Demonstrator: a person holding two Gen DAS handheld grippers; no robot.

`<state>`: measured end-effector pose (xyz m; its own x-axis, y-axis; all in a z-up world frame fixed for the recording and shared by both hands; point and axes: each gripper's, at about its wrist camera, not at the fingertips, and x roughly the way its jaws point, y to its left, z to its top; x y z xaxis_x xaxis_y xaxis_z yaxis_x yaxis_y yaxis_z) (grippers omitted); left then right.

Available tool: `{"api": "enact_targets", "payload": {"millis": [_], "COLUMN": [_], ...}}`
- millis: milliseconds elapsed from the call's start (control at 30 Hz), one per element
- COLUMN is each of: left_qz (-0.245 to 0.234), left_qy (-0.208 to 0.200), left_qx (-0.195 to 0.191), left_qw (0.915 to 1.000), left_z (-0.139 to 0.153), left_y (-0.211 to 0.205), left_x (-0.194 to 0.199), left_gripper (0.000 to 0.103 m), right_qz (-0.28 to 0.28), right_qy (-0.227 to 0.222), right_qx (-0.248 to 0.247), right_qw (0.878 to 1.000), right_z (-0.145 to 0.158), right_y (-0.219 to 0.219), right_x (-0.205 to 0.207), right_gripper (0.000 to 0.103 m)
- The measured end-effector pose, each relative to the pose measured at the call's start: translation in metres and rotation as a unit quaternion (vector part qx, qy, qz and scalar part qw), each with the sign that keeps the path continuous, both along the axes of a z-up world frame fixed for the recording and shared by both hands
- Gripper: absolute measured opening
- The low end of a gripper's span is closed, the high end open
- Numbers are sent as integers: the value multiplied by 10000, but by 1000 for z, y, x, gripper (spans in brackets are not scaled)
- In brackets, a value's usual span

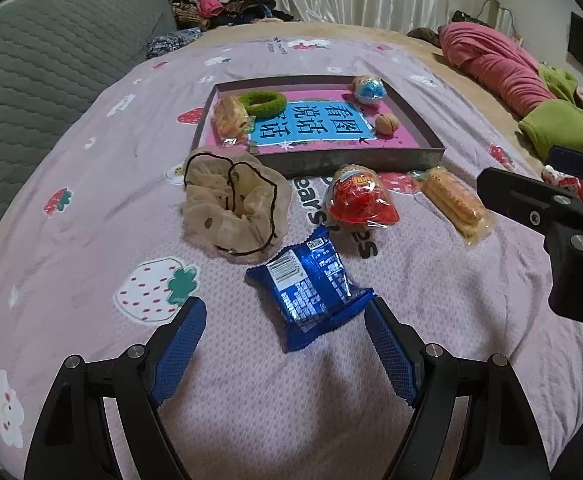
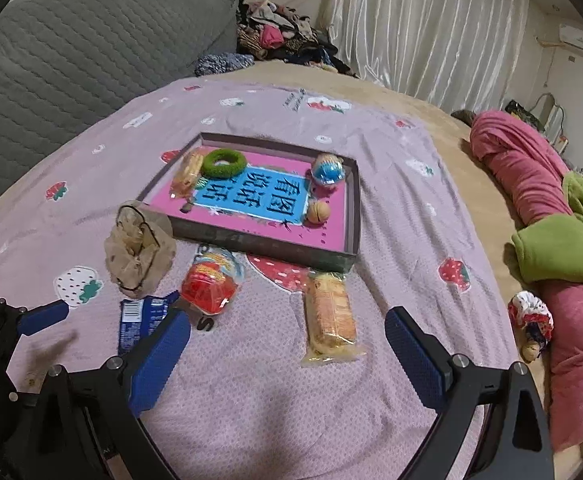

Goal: Organize objects
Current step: 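Move left gripper to the blue snack packet while right gripper approaches the yellow wafer bar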

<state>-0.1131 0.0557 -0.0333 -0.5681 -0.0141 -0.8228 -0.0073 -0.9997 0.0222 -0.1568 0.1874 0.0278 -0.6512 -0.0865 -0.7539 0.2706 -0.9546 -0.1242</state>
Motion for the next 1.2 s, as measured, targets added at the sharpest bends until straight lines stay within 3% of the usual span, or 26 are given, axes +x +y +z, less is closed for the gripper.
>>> {"api": "enact_targets", "payload": {"millis": [700,1200], "left_qz": [136,292], "left_qy": [-70,-284], "left_qx": [132,149], "left_qw": [9998,9991], "left_z": [-22,-42], "left_y": [5,1], "left_x": [-34,-51], "left_gripper": [83,83], "right_qz": [-223,-208], "right_qy": [-339,-509], "right_qx": [43,-58], "right_qw": [9992,9985], "right_z": [-51,-77], "right_y": [43,48], "right_x": [-38,-63], "right_gripper": [99,99]}}
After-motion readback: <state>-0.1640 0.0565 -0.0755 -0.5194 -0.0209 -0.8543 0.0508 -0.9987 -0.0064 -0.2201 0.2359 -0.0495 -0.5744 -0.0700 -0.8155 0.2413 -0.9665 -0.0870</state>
